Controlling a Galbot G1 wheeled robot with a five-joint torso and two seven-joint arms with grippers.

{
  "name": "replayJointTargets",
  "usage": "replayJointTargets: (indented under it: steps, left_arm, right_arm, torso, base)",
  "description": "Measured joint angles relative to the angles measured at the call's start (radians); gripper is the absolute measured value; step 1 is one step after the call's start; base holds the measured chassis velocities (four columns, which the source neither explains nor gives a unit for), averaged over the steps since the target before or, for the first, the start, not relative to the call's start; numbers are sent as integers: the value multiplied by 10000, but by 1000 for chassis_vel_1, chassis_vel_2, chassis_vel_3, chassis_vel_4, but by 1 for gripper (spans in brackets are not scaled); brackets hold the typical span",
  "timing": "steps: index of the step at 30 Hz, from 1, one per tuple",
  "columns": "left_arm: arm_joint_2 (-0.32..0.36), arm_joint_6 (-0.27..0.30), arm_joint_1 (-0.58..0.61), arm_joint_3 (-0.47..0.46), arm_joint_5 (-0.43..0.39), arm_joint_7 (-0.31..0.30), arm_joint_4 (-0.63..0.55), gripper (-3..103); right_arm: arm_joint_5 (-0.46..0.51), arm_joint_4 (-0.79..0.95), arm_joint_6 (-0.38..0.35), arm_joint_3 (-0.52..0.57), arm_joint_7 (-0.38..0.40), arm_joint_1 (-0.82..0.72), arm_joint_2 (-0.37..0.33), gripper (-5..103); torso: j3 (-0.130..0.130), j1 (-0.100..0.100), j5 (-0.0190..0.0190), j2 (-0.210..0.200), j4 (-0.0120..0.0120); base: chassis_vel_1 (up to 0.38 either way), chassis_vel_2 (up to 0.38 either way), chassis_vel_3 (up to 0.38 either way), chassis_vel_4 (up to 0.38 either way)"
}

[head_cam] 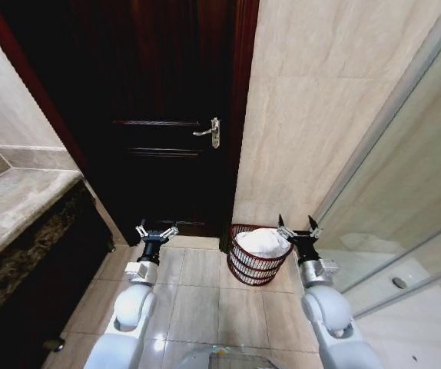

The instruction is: Discard the used towel into the hamper.

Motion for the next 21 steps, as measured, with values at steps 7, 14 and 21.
replayJointTargets:
  steps: [7, 14, 21]
  left_arm:
    - [106, 13, 77, -89, -69, -1, -35, 100]
    - [81, 74, -16, -71, -117, 1, -12, 100]
    - [105, 234, -6, -58, -122, -59, 77, 100]
  right_arm:
    - [-45, -100, -14, -60, 6, 144, -91, 100]
    - [-39, -6, -84, 167, 122, 133, -221, 100]
    - [94, 70, -296, 787, 173, -10, -227, 100]
  torso:
    - [155, 128, 1, 281, 1]
    - [337, 269, 1, 604, 0]
    - [543, 440, 1, 983, 0]
  base:
    - [0, 0, 0, 0]
    - [0, 0, 0, 0]
    - [0, 0, 0, 0]
